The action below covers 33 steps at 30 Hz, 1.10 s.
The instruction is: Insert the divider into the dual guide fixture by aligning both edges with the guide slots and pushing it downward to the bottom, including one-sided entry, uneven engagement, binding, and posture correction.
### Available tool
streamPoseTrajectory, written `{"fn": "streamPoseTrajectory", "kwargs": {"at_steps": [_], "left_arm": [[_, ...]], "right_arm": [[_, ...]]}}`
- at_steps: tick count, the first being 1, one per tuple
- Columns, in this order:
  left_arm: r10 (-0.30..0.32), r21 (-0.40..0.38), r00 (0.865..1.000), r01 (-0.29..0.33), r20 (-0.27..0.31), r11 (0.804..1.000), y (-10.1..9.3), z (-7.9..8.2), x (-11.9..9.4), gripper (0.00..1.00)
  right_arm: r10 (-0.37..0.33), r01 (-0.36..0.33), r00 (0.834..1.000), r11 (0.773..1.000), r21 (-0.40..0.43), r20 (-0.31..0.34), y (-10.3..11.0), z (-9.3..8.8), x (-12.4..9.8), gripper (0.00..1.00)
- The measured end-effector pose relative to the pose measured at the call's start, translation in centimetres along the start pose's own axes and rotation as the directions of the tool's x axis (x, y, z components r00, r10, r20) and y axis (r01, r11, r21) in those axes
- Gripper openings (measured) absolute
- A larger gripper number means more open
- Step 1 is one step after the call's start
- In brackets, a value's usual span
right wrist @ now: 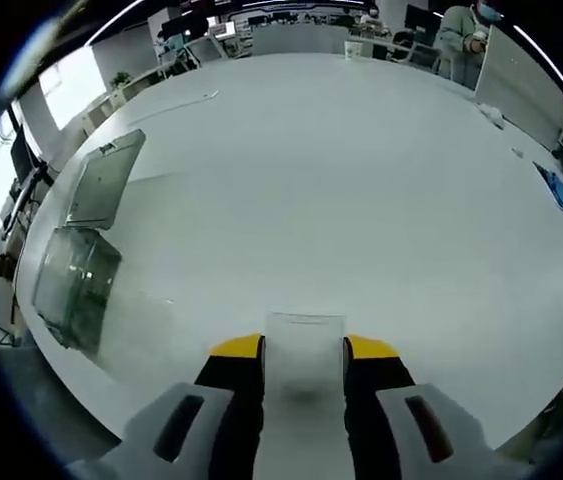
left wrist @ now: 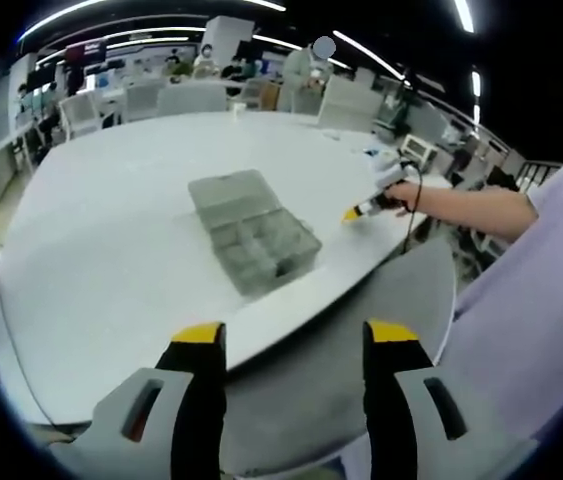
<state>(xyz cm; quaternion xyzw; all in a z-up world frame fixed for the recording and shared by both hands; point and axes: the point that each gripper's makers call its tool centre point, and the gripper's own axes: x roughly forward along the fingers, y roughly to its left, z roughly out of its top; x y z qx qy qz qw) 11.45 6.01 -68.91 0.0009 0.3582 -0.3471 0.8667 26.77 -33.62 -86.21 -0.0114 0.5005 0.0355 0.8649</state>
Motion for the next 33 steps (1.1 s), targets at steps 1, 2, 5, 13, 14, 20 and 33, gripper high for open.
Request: {"fn": "streamPoseTrajectory", "kwargs": {"at_steps": [1,2,5,13,14,20,33], "left_arm": [[-0.002,0.003,1.000,0.002,0.000,1.000,0.0,0.0,0.0,0.53],[-0.003,0.004,1.000,0.003,0.000,1.000,-0.1,0.1,0.1,0.53],[-0.005,0.003,1.000,0.005,0.002,1.000,-0.1,0.1,0.1,0.53],[-0.008,0.003,1.000,0.008,-0.001,1.000,-0.2,0.1,0.3,0.53],[-0.007,0.003,1.000,0.008,-0.003,1.000,-0.2,0.1,0.3,0.53],[-0.009,0.006,1.000,0.009,-0.004,1.000,-0.2,0.3,0.5,0.53],[-0.004,0.005,1.000,0.004,-0.009,1.000,0.2,0.4,0.8,0.53]], "right_arm": [[0.001,-0.001,1.000,1.000,-0.002,0.004,0.0,0.1,0.0,0.26],[0.002,-0.002,1.000,1.000,-0.002,0.006,0.0,0.1,-0.1,0.26],[0.005,-0.005,1.000,1.000,-0.008,0.014,0.0,0.2,-0.4,0.26],[0.008,-0.007,0.999,1.000,-0.022,0.036,-0.5,0.6,-0.7,0.26],[0.009,-0.008,0.999,1.000,-0.023,0.038,-0.5,0.6,-0.7,0.26],[0.015,-0.013,0.999,0.999,-0.036,0.052,-0.5,0.7,-1.0,0.26],[0.031,-0.023,0.994,0.997,-0.073,0.109,-0.6,1.4,-2.0,0.26]]}}
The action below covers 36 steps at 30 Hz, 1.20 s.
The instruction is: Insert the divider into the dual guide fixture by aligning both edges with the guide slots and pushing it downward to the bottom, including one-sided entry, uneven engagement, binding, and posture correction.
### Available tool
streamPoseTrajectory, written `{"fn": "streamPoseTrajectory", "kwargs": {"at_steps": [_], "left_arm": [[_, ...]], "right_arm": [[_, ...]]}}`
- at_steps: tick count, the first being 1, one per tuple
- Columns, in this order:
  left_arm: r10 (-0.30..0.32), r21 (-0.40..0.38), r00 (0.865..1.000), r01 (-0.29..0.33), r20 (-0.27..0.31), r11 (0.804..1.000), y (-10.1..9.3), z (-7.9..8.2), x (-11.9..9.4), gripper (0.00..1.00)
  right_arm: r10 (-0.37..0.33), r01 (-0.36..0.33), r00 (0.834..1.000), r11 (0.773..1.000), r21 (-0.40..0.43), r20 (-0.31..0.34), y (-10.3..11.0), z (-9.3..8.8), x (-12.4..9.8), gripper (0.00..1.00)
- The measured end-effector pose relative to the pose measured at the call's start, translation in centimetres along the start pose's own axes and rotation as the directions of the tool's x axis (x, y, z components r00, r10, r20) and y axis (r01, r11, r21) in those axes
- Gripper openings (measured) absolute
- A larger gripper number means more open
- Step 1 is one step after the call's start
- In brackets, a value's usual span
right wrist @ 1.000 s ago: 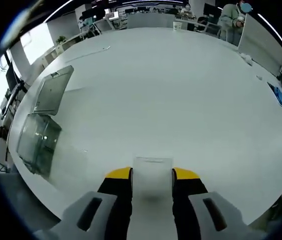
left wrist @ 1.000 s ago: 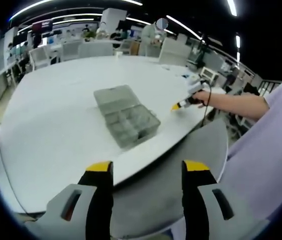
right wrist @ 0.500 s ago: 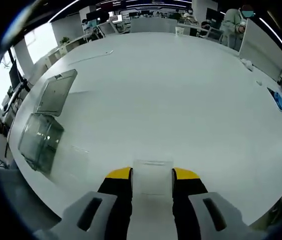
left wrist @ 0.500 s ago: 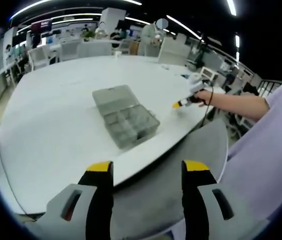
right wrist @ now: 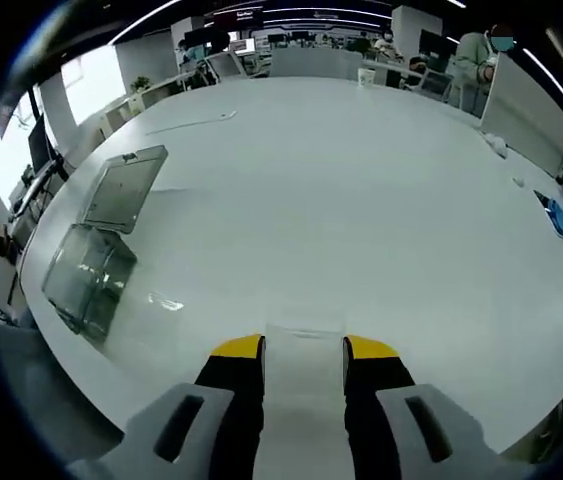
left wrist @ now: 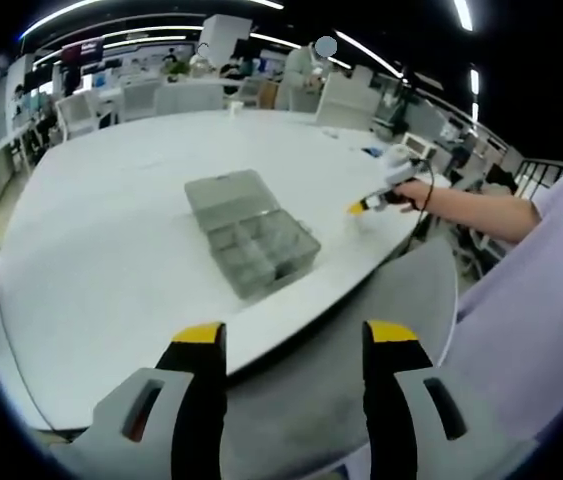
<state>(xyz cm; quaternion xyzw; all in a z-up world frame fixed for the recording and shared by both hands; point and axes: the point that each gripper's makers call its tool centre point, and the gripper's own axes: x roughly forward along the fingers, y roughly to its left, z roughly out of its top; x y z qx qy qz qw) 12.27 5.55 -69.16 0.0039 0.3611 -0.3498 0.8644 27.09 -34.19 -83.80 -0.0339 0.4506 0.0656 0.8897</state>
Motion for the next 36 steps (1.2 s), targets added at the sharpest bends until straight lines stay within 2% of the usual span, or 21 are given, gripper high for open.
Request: {"fn": "streamPoseTrajectory", "kwargs": {"at_steps": [8,20,36], "left_arm": [[-0.006,0.018,1.000,0.006,0.017,1.000,-0.1,1.2,0.3,0.53],[-0.022,0.032,1.000,0.022,0.011,0.999,-0.6,2.0,1.4,0.53],[-0.029,0.066,1.000,0.029,0.000,0.997,-1.0,3.1,2.1,0.52]], "right_arm": [[0.020,-0.019,0.998,1.000,-0.016,0.052,0.8,1.0,-1.2,0.26],[0.045,-0.040,0.991,0.998,-0.044,0.124,1.3,1.7,-2.8,0.26],[0.082,-0.069,0.980,0.995,-0.073,0.182,2.5,2.2,-4.4,0.26]]}}
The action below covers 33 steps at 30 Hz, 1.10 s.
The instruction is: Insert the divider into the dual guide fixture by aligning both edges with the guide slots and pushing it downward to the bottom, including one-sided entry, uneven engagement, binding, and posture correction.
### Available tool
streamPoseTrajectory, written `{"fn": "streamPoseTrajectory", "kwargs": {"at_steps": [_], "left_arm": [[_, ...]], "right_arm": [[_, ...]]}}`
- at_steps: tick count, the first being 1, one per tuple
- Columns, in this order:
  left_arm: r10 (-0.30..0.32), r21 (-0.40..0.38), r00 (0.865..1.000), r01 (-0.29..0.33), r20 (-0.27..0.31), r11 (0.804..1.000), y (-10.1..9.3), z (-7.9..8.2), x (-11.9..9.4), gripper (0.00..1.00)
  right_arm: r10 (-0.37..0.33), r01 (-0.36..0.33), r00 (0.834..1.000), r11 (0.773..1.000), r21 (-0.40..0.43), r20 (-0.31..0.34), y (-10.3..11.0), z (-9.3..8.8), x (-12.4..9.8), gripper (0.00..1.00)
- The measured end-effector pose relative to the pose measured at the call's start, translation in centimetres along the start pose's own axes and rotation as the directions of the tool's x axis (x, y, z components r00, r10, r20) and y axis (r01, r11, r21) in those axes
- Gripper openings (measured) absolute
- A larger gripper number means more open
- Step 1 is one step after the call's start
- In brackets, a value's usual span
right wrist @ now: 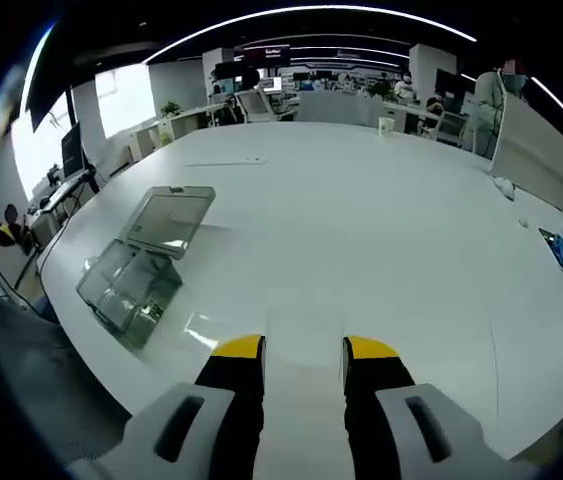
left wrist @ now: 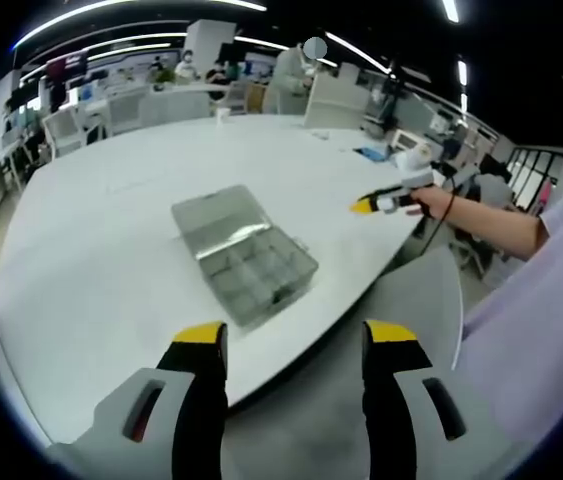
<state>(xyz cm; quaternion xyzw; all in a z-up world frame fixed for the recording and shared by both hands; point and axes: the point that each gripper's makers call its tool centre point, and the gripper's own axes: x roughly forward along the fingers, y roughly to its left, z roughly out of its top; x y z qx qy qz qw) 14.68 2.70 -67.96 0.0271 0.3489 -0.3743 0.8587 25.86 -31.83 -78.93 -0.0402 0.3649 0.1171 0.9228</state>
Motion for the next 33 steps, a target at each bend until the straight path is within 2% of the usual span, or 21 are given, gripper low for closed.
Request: {"fn": "streamPoseTrajectory", "kwargs": {"at_steps": [13,33], "left_arm": [[-0.020,0.021,1.000,0.021,-0.015,1.000,0.2,1.0,1.4,0.52],[-0.071,0.053,0.997,0.072,-0.019,0.996,-0.4,4.0,4.6,0.47]], "right_arm": [[0.061,-0.056,0.996,0.996,-0.065,0.064,2.4,1.3,-1.5,0.26],[0.143,-0.126,0.979,0.984,-0.123,0.144,6.2,3.1,-3.4,0.26]]}}
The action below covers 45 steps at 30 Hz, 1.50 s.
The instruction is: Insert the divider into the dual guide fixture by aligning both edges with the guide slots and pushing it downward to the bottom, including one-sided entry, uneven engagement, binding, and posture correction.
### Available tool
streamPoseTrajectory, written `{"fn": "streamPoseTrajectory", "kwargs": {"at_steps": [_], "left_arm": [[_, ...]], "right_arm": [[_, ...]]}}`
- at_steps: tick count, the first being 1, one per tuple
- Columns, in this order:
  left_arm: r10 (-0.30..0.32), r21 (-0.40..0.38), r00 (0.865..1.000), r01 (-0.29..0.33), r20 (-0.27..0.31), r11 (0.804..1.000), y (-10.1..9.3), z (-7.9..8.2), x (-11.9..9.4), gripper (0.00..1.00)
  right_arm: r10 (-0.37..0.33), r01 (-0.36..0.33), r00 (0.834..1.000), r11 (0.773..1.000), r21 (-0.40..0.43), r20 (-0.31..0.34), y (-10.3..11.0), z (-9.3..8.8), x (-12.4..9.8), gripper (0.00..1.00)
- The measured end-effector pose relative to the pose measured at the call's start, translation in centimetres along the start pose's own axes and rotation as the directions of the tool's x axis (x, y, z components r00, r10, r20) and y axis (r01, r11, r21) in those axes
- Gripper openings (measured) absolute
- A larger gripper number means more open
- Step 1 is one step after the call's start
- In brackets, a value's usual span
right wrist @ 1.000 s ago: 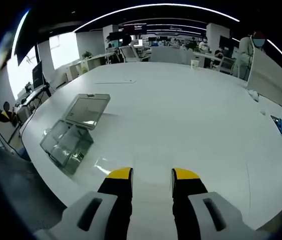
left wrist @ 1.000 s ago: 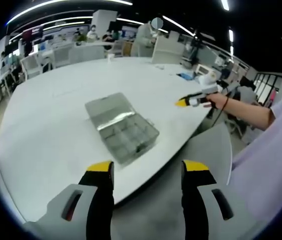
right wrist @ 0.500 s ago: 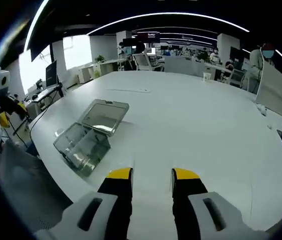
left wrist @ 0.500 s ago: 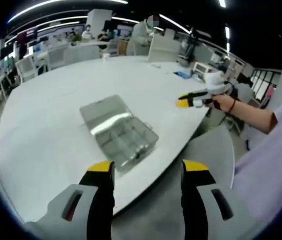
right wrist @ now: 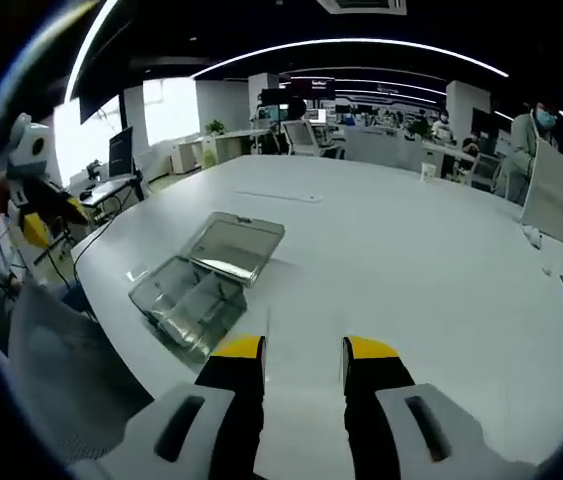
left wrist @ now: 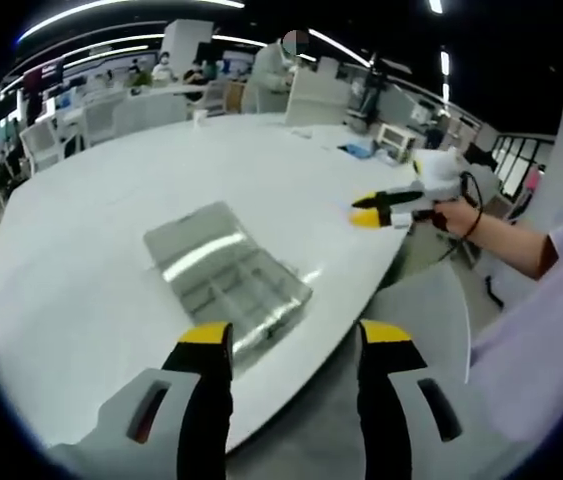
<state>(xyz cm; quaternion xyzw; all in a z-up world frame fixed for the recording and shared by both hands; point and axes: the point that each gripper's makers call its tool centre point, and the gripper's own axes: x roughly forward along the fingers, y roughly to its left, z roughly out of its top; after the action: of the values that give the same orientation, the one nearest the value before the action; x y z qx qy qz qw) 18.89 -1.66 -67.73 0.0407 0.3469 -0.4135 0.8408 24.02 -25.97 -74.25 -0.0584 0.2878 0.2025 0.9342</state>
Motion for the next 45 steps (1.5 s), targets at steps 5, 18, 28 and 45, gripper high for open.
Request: {"fn": "streamPoseTrajectory", "kwargs": {"at_steps": [5,18,28,45], "left_arm": [[-0.020,-0.002,1.000,0.020,0.008,1.000,-0.5,0.9,0.9,0.45],[-0.056,-0.018,0.997,0.058,0.058,0.998,-1.6,3.5,2.3,0.41],[-0.082,-0.030,0.993,0.085,0.085,0.996,-2.5,4.7,3.2,0.38],[-0.094,-0.104,0.987,0.108,0.131,0.989,-2.5,5.4,3.5,0.29]], "right_arm": [[0.020,-0.020,0.999,1.000,-0.006,0.028,1.2,0.9,-0.1,0.26],[0.083,-0.080,0.990,0.996,-0.036,0.111,4.7,4.0,-0.6,0.26],[0.125,-0.117,0.980,0.991,-0.057,0.154,7.0,5.6,-1.0,0.26],[0.204,-0.185,0.964,0.975,-0.124,0.169,11.3,6.8,-0.8,0.26]]}}
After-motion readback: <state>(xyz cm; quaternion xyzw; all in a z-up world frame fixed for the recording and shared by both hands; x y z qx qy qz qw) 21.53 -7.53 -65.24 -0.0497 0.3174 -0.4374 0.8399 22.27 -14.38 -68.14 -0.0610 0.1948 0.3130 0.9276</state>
